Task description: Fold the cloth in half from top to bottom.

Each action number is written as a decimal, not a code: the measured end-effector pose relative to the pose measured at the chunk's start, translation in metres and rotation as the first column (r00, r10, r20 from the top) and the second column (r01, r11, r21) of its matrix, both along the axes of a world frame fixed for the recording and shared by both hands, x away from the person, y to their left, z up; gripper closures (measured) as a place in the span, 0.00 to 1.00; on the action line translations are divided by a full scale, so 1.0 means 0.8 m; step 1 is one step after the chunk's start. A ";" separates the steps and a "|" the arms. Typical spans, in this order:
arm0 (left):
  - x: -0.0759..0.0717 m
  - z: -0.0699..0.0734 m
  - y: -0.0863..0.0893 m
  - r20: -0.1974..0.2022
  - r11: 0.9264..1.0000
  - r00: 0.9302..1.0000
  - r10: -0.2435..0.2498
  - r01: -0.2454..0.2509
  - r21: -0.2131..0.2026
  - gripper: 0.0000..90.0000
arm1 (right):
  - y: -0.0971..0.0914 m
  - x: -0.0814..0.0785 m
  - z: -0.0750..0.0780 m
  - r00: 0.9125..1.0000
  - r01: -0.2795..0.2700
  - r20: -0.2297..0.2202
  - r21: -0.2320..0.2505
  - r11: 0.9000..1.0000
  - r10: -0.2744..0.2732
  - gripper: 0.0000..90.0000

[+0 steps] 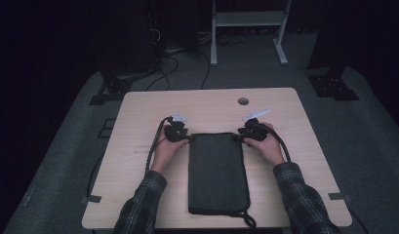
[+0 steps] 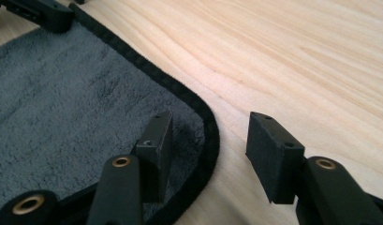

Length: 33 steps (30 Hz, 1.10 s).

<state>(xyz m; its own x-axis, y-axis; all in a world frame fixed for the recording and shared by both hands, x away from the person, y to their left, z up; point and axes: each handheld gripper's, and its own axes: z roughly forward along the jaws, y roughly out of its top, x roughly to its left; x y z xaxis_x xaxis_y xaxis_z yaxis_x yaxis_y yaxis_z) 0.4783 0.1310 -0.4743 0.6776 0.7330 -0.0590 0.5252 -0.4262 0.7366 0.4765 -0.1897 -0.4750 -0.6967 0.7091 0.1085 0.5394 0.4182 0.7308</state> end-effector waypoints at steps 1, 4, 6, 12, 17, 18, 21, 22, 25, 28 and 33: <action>-0.001 0.000 0.000 0.005 1.000 1.000 -0.010 0.010 0.018 0.52 | 0.001 0.000 -0.001 1.000 -0.005 -0.004 0.001 1.000 0.005 0.58; -0.003 0.000 -0.003 0.017 0.999 0.999 -0.040 0.039 0.023 0.59 | 0.001 -0.003 -0.005 1.000 -0.031 0.008 0.026 0.999 0.030 0.68; -0.004 0.000 -0.004 0.019 0.998 0.998 -0.054 0.053 0.019 0.67 | 0.001 -0.006 -0.007 0.999 -0.036 0.013 0.044 0.998 0.035 0.72; -0.006 0.001 -0.006 -0.003 0.996 0.996 -0.095 0.095 -0.003 0.93 | -0.001 -0.008 -0.009 0.999 -0.038 -0.016 0.078 0.996 0.040 0.90; -0.004 0.004 -0.006 -0.009 0.997 0.997 -0.078 0.078 -0.013 0.95 | 0.003 -0.007 -0.005 0.999 -0.019 -0.031 0.057 0.998 0.021 0.93; -0.003 0.006 -0.006 0.002 0.997 0.997 -0.074 0.074 -0.019 0.95 | 0.002 -0.005 -0.004 1.000 -0.008 -0.026 0.050 0.999 0.010 0.93; 0.000 0.021 -0.006 0.040 0.998 0.998 -0.056 0.058 -0.040 0.95 | 0.002 -0.002 0.006 1.000 0.017 0.003 0.052 0.998 -0.017 0.93; 0.001 0.027 -0.006 0.055 0.997 0.997 -0.053 0.056 -0.046 0.95 | 0.002 -0.001 0.011 1.000 0.024 0.010 0.057 0.998 -0.024 0.93; 0.003 0.052 -0.005 0.105 0.996 0.993 -0.046 0.054 -0.075 0.95 | 0.000 0.001 0.032 0.998 0.034 0.058 0.074 0.997 -0.039 0.93; -0.001 0.070 -0.001 0.129 0.993 0.990 -0.059 0.071 -0.093 0.95 | -0.004 0.000 0.054 0.995 0.025 0.092 0.107 0.994 -0.035 0.93; -0.025 0.083 0.008 0.143 0.984 0.984 -0.111 0.128 -0.122 0.95 | -0.010 -0.027 0.071 0.992 -0.031 0.123 0.123 0.992 0.016 0.93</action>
<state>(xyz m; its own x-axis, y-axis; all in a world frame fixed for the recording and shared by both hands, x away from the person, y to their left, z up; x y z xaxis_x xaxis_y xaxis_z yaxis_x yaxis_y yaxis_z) 0.4586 0.1374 -0.4082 0.7681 0.6383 -0.0505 0.3681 -0.3756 0.8506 0.4549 -0.1976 -0.4183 -0.7265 0.6785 0.1087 0.4348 0.3314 0.8373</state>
